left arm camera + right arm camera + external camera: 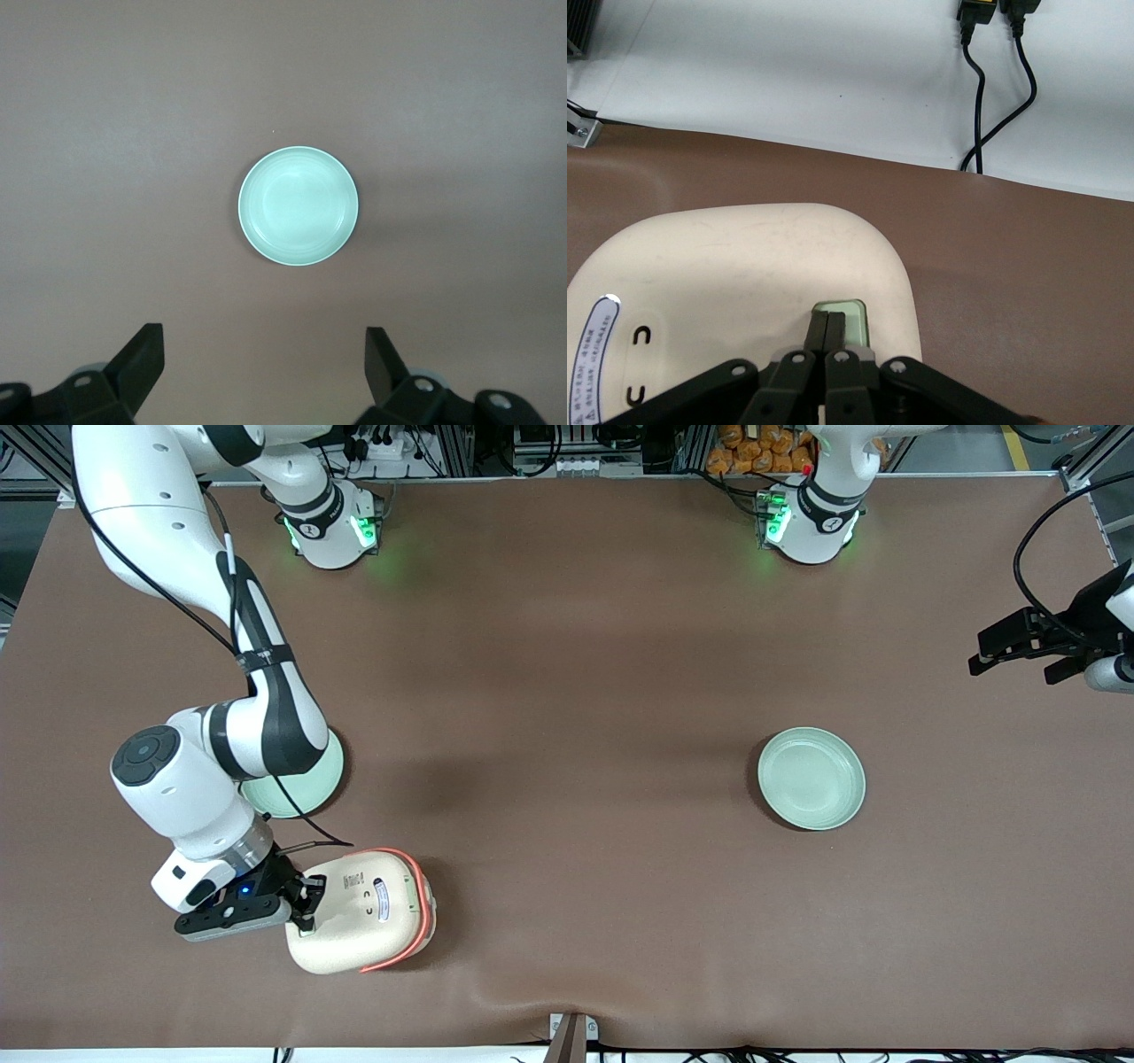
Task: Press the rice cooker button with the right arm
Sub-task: 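Press down on the green lid button with the right gripper fingertips, then lift the right gripper away as the cooker lid swings open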
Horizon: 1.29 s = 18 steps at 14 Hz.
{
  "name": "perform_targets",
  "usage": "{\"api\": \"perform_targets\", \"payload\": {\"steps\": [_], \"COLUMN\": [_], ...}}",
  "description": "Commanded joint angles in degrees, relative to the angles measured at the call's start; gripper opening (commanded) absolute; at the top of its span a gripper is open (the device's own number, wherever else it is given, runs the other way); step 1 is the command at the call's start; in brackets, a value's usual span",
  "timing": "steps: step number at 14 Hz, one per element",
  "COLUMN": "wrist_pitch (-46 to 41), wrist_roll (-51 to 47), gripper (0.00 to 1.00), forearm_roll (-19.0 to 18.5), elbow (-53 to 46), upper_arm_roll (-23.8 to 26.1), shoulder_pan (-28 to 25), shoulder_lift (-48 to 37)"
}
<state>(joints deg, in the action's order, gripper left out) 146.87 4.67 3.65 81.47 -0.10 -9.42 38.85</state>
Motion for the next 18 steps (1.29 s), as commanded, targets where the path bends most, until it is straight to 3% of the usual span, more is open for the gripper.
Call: {"api": "perform_targets", "payload": {"steps": [1,4,8,11,15,17,18], "wrist_pitch": [1.4,1.1,-2.7,-12.4,-20.9,-24.1,-25.7], "wrist_roll": [1.0,0.7,0.6,0.3,0.1,-1.3,-1.4], "gripper": [0.0,0.0,0.18,0.42,0.87,1.0,1.0], "forearm_roll": [0.0,-0.4,0.0,0.0,0.2,0.2,0.2], "elbow": [-0.2,-0.9,-1.3,-1.3,-0.7,-0.4,0.2], "upper_arm_roll": [-0.3,-0.3,-0.3,-0.3,-0.2,-0.2,-0.2], "shoulder_pan": [0.2,-0.4,-0.4,-0.4,-0.3,0.0,0.1], "shoulder_lift": [1.9,1.1,-2.9,-7.6,-13.8,-16.2,-17.7]}}
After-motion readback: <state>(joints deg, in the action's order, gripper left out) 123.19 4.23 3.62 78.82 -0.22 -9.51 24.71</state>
